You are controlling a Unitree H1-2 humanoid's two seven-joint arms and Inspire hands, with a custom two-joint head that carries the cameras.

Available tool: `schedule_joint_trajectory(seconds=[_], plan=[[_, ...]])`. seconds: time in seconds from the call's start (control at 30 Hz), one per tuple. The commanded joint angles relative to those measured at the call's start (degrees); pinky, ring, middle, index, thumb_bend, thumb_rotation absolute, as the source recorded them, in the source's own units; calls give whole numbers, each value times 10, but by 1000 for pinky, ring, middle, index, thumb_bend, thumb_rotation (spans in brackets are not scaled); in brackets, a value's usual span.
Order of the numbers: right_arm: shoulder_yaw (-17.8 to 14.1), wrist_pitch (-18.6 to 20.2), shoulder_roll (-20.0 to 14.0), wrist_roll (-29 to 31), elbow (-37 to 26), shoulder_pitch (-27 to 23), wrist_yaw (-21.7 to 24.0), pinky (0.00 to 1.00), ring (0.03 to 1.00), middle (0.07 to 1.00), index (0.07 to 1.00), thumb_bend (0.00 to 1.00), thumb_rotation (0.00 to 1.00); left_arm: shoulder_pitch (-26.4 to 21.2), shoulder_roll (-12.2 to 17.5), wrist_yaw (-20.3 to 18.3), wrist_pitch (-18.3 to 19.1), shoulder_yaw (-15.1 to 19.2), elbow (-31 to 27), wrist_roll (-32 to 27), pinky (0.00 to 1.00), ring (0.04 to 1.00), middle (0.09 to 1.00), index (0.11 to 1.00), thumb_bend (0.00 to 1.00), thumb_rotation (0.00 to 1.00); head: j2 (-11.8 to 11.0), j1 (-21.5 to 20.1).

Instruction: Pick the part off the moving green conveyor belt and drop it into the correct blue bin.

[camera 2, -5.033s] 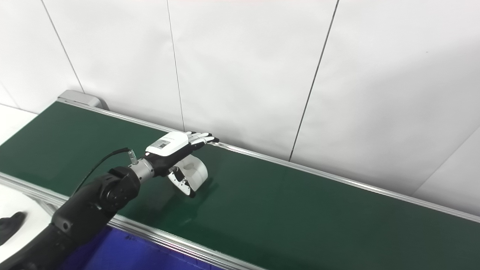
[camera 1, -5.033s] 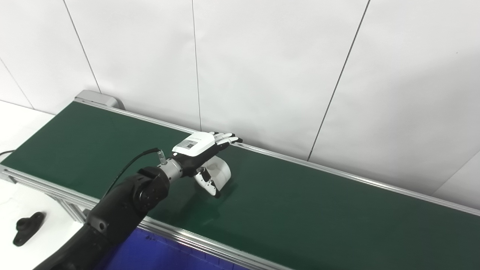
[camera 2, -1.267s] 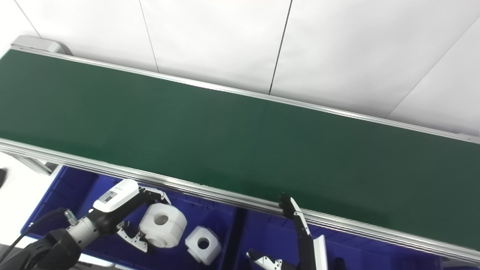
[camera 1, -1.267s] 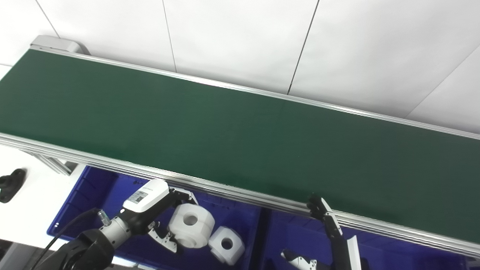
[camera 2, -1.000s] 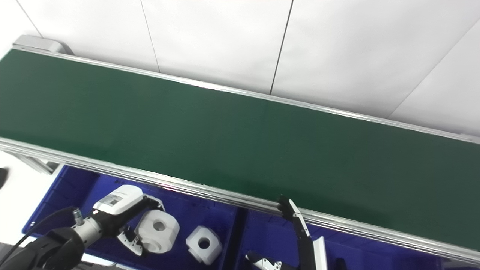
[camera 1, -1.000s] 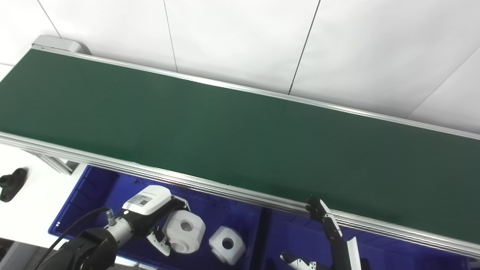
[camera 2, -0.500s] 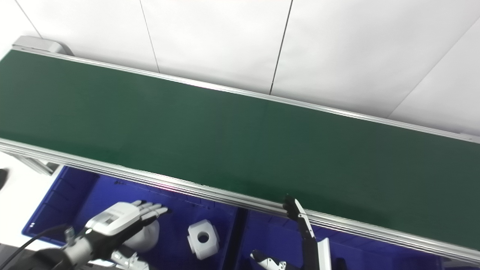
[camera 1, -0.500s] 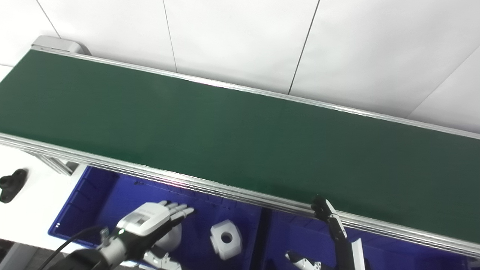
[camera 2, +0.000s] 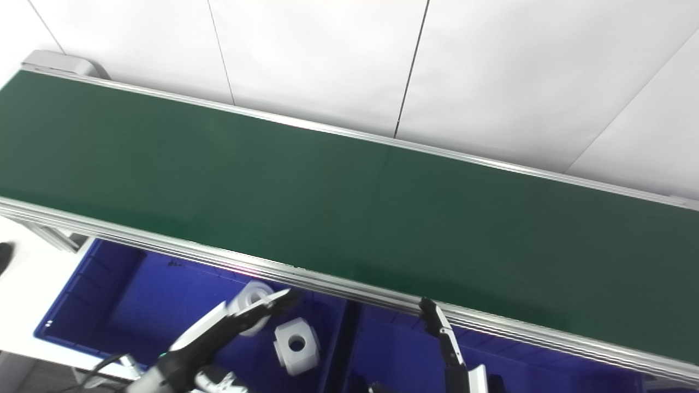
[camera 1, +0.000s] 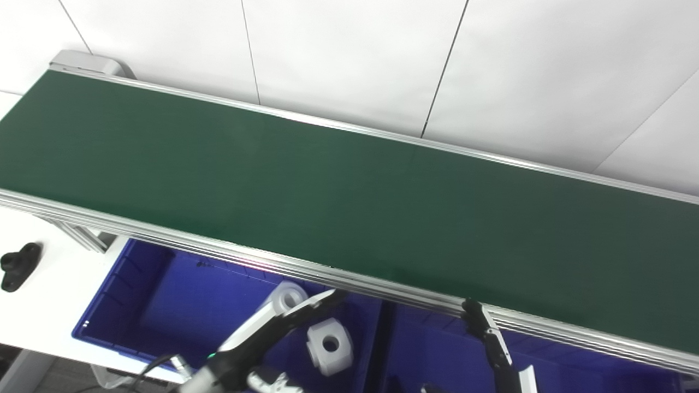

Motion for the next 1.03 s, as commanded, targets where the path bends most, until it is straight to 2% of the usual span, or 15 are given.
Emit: schedule_joint_trajectory(seconds=[0.0, 0.2, 0.4, 0.57, 0.8, 1.0], plan=[[-10, -25, 7, -11, -28, 15, 18, 837, 871, 901, 923, 816, 529, -10, -9, -11, -15, -4, 2, -40, 921, 948, 963, 954, 835, 537, 5, -12], [-42, -17, 34, -27, -38, 33, 55, 850, 884, 913, 948, 823, 570, -28, -21, -26, -16, -5, 39, -64, 908, 949, 967, 957, 860, 470, 12, -42], [-66, -7, 64, -41, -46, 42, 78, 850, 881, 912, 942, 825, 582, -41, -17, -42, -20, -1, 54, -78, 905, 945, 966, 956, 851, 417, 22, -73], [-82, -3, 84, -50, -49, 47, 94, 841, 875, 905, 941, 823, 586, -42, -18, -44, -19, 9, 54, -82, 886, 935, 965, 953, 848, 382, 22, -78], [-103, -15, 112, -61, -39, 46, 96, 842, 876, 899, 940, 818, 568, -36, -11, -45, 12, 24, 34, -79, 883, 918, 964, 956, 842, 347, 22, -82], [-99, -26, 117, -66, -21, 36, 77, 823, 871, 885, 928, 828, 552, -25, -9, -31, 25, 42, 18, -51, 894, 915, 950, 946, 846, 333, 19, -69]])
